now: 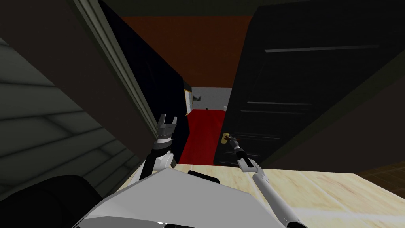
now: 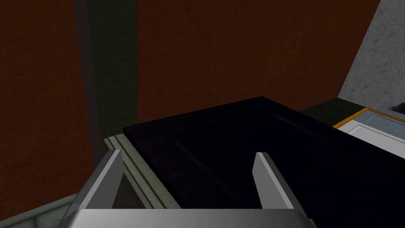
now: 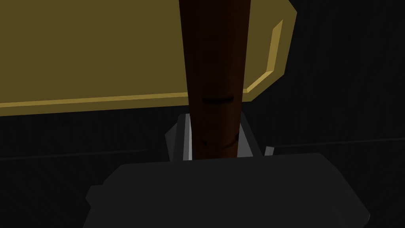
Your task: Push the door open
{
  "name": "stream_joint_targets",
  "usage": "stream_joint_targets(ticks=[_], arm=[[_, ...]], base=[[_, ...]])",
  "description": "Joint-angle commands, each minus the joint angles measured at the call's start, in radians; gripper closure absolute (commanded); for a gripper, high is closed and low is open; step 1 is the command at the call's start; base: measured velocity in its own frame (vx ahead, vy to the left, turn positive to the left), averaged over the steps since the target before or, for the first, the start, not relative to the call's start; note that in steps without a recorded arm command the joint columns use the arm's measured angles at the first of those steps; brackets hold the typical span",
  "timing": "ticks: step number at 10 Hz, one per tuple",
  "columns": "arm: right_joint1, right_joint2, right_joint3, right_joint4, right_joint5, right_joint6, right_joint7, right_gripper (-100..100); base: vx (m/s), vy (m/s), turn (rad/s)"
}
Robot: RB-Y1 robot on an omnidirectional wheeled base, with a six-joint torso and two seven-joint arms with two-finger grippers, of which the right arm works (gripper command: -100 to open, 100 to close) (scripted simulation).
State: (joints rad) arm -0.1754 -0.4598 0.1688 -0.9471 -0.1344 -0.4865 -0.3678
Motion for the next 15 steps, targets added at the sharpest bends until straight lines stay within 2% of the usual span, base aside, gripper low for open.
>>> stream_joint_targets(ticks=[1, 2, 3, 9, 15], arm=[[-0.013, -0.006, -0.031, 0.0, -0.005, -0.001, 0.009, 100], [-0.017, -0.003, -0.045, 0.009, -0.007, 0.0, 0.017, 100], [-0.017, -0.003, -0.045, 0.009, -0.007, 0.0, 0.017, 100], [-0.038, 0.015, -0.131, 0.063, -0.017, 0.008, 0.064, 100], [-0.055, 0.029, -0.195, 0.103, -0.025, 0.014, 0.099, 100]], base=[[0.189, 0.053, -0.023], [0.211, 0.069, -0.029], [0.147, 0.06, -0.019], [0.133, 0.067, -0.042], [0.125, 0.069, -0.045]])
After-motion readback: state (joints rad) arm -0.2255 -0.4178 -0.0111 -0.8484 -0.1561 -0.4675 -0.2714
